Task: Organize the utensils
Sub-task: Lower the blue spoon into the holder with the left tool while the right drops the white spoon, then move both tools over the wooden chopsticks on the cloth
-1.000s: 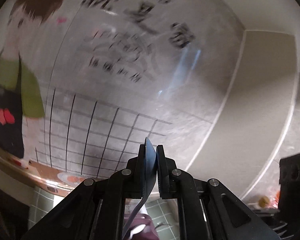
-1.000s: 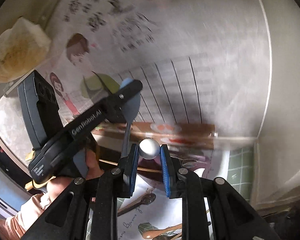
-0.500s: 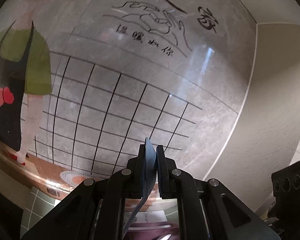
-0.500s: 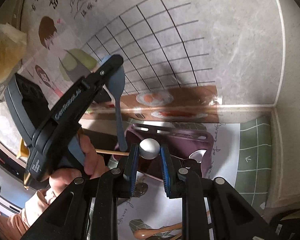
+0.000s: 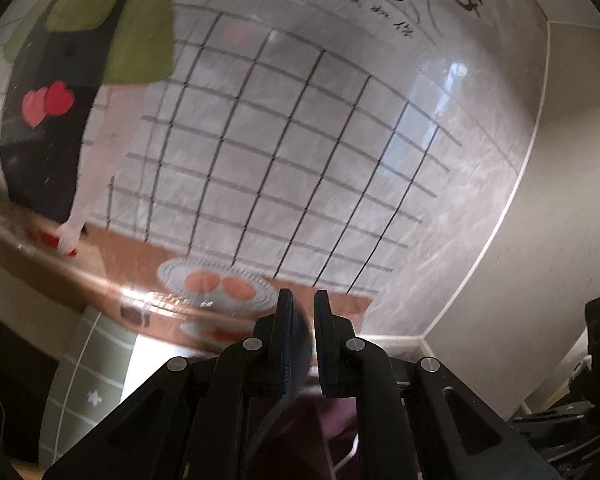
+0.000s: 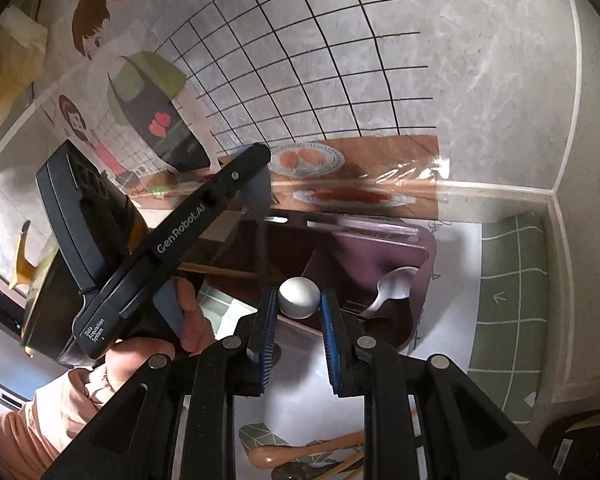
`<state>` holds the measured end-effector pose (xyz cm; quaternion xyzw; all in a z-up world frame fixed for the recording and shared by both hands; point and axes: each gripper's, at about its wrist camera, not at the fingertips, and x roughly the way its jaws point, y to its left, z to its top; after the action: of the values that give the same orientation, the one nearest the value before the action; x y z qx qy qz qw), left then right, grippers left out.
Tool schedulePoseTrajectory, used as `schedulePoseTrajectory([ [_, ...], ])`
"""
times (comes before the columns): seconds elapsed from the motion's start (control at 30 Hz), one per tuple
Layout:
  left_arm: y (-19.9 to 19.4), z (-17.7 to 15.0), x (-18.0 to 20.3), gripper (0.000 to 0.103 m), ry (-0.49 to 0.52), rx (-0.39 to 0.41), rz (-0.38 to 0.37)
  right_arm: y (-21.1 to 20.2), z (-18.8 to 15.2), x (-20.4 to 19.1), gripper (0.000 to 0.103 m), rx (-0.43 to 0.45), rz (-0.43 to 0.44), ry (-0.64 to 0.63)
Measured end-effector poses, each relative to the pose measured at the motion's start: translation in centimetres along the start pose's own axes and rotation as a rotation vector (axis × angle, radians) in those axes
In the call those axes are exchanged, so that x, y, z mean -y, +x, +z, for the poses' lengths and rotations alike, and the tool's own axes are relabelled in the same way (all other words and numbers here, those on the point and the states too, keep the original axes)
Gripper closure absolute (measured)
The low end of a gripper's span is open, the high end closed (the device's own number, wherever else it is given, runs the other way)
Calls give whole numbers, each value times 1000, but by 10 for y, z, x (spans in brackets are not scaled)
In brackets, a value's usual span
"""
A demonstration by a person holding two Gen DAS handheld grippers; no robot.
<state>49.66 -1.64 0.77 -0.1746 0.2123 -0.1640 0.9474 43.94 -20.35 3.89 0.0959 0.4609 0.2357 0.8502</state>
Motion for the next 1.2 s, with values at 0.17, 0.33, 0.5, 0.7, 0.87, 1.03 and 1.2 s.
schedulePoseTrajectory([
  [0.17,-12,-2,-8,86,-43,-29,25,1,-6,-4,83,-17,-28,-13],
  [0.33,-44,4,-4,57,-77,-49,73,-13,-11,-5,77,23,-44,-4],
  [0.5,-82,-3,13,45,27,-124,143,-43,-28,-22,66,74,-105,-81],
  [0.7,-125,-26,13,36,106,-226,177,-60,-61,-32,53,84,-197,-131],
  [0.87,-151,-48,3,36,114,-311,178,-57,-92,-26,52,33,-234,-104],
  [1.03,-172,-70,-5,34,108,-375,210,-39,-126,-26,30,-5,-341,-101],
  [1.2,-185,-96,-7,31,132,-429,247,-10,-156,-26,61,-77,-388,-83],
])
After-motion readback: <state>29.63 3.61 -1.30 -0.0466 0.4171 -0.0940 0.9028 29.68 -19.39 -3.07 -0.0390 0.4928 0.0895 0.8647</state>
